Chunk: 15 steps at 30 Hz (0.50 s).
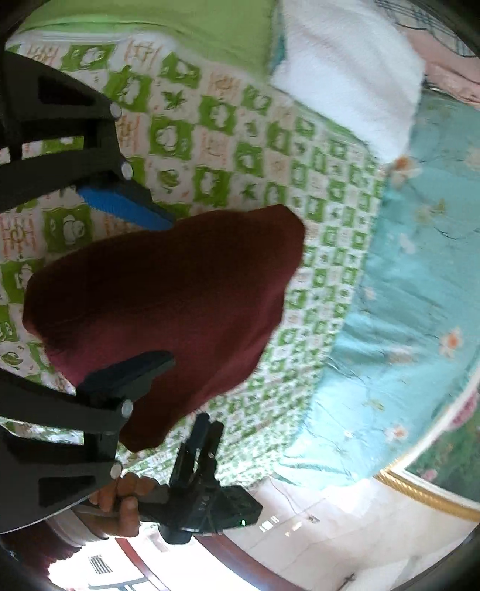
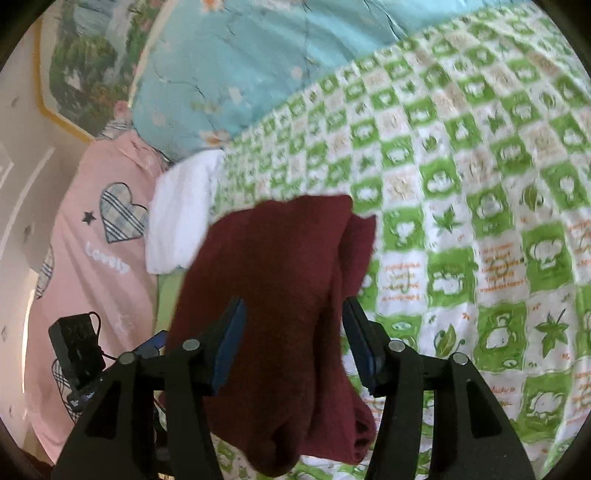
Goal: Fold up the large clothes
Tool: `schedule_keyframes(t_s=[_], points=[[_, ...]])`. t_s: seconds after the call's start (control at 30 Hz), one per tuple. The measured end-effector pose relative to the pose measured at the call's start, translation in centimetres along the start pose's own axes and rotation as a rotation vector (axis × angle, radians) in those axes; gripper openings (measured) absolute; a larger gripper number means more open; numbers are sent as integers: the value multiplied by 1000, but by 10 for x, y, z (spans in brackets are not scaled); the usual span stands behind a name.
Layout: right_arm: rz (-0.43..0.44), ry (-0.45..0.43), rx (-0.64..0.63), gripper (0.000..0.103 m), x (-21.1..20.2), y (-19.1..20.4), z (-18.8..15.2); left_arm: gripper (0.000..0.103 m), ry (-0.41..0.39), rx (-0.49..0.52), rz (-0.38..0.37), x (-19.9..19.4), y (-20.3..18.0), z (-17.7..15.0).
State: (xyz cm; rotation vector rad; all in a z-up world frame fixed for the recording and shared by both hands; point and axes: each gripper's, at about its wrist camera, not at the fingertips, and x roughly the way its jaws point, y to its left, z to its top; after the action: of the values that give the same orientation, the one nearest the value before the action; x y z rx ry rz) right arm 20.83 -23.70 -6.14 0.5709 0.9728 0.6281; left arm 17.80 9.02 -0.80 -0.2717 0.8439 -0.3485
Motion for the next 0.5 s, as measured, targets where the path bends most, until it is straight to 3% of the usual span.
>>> schedule_keyframes(t_s=[0.1, 0.17, 0.23, 0.3, 0.4, 0.5], points=[[-36, 69, -3, 56, 21, 5, -3, 41, 6, 7, -57, 5, 4, -4], [-50, 98, -3, 51, 35, 7, -8, 41, 33, 28, -74, 16, -1, -4], [-66, 125, -18, 26, 45, 10, -12, 41, 62, 50, -72, 26, -2, -9], [-48, 90, -44, 18, 35, 18, -11, 41, 73, 51, -83, 32, -1, -8], [-25, 28, -75, 17, 12, 23, -6, 41, 89, 82, -91, 34, -8, -9], [-110, 68, -75, 17, 21, 10, -8, 43, 120, 165, -42, 46, -24, -17]])
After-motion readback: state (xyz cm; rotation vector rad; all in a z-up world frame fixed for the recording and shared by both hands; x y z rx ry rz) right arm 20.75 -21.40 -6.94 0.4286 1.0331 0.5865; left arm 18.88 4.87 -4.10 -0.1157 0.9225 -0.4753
